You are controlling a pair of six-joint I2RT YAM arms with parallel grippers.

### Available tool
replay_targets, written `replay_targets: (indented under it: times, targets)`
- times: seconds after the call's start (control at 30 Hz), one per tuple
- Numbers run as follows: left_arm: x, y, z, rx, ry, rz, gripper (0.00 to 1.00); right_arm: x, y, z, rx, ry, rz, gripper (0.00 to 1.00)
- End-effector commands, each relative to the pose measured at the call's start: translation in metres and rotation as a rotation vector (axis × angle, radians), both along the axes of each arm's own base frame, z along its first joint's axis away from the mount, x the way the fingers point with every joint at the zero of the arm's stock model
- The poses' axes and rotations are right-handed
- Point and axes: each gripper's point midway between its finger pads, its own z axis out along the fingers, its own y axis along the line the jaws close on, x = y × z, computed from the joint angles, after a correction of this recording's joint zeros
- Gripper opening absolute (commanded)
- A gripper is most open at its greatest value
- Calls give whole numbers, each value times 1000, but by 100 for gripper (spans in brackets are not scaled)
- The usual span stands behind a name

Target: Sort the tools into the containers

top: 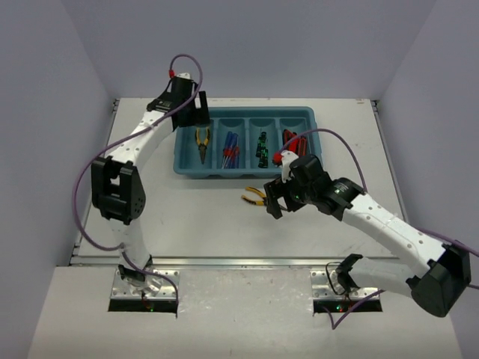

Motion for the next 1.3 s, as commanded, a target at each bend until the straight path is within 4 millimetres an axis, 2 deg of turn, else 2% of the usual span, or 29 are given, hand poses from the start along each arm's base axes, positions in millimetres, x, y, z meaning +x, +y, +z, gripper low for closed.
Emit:
replay_targets:
  times: [0.0, 0.07, 0.1, 0.2, 0.23, 0.27, 0.3, 0.33, 0.37, 0.47, 0.53, 0.6, 0.7, 0.87, 1.07, 1.27]
  targets:
    - [-85, 11, 128, -245, -341, 75, 100, 18, 14, -18, -20, 7, 8, 79]
    - [-121, 8, 149, -313, -449, 20, 100, 25, 19, -29, -50, 11, 28, 67]
    - [-133, 8, 151, -326, -469, 0, 100, 26, 21, -34, -66, 20, 41, 64]
    - [-177, 2, 152, -347, -517, -106, 100, 28, 36, -50, -138, 40, 124, 62]
    - [-188, 2, 148, -339, -521, -131, 100, 31, 40, -58, -185, 36, 149, 63]
    - [-191, -1, 145, -342, -505, -152, 100, 30, 39, -67, -207, 59, 152, 63]
    - [-201, 1, 135, -335, -493, -153, 100, 30, 40, -73, -252, 55, 181, 63]
    - [-207, 4, 123, -319, -457, -149, 100, 39, 44, -72, -280, 37, 185, 62]
    - [-217, 7, 106, -309, -418, -143, 100, 45, 47, -82, -321, 44, 206, 62]
    - [-232, 10, 81, -288, -381, -158, 100, 57, 56, -97, -371, 47, 250, 60]
    - [-241, 13, 70, -264, -377, -169, 100, 63, 59, -108, -404, 54, 268, 61]
    - [-244, 15, 63, -256, -364, -164, 100, 70, 64, -107, -413, 48, 277, 61]
    - [-248, 8, 70, -269, -392, -213, 100, 73, 74, -109, -417, 46, 317, 60]
    - [-246, 3, 61, -284, -373, -230, 100, 76, 87, -116, -427, 25, 397, 51]
    - [-248, 2, 63, -288, -385, -242, 100, 69, 81, -135, -453, 77, 401, 31]
    - [-249, -1, 63, -293, -381, -257, 100, 50, 79, -152, -438, 125, 407, 26]
